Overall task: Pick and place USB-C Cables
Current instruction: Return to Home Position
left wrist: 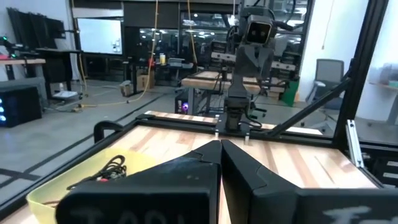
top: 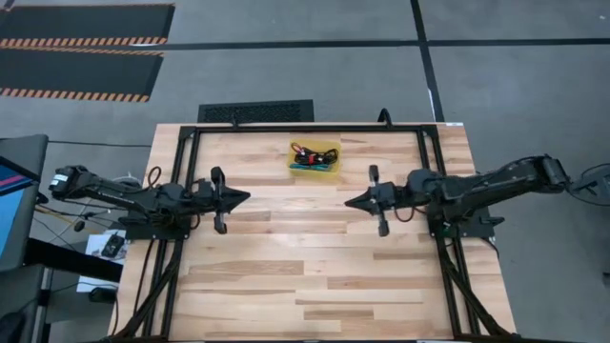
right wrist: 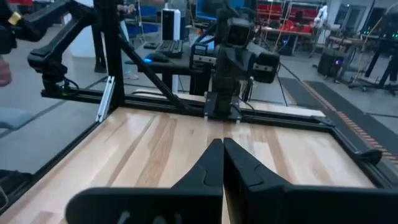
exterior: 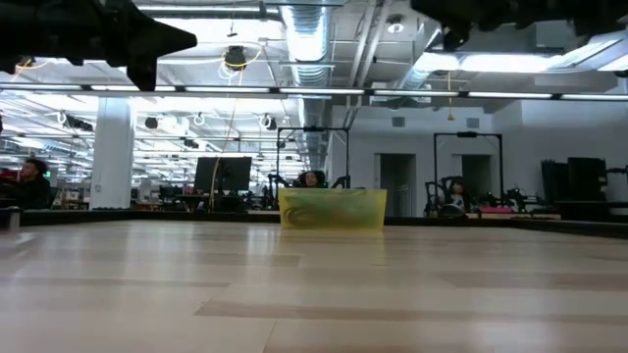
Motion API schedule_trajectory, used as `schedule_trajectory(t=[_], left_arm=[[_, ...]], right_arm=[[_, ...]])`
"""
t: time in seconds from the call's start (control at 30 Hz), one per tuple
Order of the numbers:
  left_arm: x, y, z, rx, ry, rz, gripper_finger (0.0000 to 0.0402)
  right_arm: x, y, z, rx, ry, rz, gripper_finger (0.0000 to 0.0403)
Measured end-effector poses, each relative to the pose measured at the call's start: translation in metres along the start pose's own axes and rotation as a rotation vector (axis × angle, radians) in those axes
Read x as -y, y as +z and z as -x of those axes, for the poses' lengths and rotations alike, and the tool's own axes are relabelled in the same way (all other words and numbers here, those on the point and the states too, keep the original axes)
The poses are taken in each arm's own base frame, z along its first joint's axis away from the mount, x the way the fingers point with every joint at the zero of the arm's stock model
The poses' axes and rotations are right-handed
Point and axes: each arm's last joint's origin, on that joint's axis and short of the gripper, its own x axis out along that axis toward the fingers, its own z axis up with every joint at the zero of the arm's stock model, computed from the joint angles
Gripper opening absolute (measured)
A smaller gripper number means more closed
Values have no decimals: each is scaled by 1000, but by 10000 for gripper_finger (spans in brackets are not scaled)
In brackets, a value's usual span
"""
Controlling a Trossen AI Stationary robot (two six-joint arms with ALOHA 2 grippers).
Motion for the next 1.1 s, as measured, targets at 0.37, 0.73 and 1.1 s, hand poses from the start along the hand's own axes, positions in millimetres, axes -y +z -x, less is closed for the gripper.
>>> schedule_trajectory(t=[0.37, 0.73, 1.1], left_arm=[[3, -2, 6, -25, 9, -77, 0], [-2, -3, 4, -41, 46, -134, 0], [-7, -2, 16, -63, 78, -144, 0]], right_arm=[[2, -22, 50, 142, -30, -18, 14], [10, -44, 73, 210, -59, -36, 16], [15, -54, 78, 199, -82, -67, 17]])
